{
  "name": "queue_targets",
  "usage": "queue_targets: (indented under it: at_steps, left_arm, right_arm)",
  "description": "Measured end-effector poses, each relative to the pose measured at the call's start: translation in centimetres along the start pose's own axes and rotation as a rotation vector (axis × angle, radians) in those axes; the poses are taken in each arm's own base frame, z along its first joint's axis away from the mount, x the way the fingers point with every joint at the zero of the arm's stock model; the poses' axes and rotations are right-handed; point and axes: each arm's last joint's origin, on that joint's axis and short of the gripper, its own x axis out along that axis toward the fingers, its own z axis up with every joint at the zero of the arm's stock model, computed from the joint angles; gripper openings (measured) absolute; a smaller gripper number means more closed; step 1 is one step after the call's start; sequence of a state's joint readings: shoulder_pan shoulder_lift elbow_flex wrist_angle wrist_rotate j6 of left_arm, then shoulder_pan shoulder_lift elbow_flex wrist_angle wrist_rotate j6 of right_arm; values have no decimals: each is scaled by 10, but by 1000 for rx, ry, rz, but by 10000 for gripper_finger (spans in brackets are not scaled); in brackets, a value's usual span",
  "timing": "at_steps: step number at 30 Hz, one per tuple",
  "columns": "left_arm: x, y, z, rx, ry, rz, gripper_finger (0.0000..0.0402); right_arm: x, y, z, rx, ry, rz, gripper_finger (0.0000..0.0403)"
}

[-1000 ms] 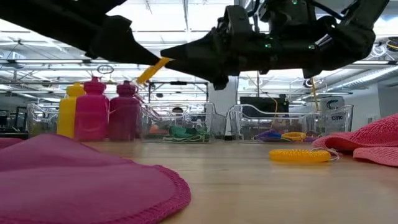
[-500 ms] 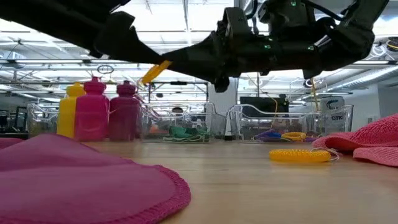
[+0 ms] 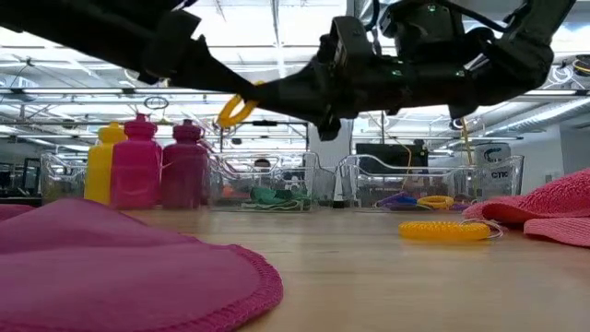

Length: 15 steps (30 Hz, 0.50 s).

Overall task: Pick & Place Sports Items
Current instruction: Put the left yellow spring keychain into the right transparent bin

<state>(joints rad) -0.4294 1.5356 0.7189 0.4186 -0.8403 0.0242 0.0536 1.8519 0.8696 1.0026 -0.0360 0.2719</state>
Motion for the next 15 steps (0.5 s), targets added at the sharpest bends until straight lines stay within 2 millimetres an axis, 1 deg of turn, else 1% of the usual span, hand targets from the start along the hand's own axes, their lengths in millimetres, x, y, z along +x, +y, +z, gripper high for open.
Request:
queue_targets:
  at_steps: [6,9,12,15]
  left_arm:
    - [1,0,0,11,3,-44,18]
    - [1,0,0,30,2,-65,27]
    - [1,-1,0,38,2,-84,44]
    - [1,-1,-1,56,1,-93,70]
  right_arm:
    - [0,0,-1,-28,7,3,8]
    - [0,0,-1,-24,10,4,2]
    - [0,0,-2,-23,15,3,2]
    - [0,0,-2,-23,20,3,1]
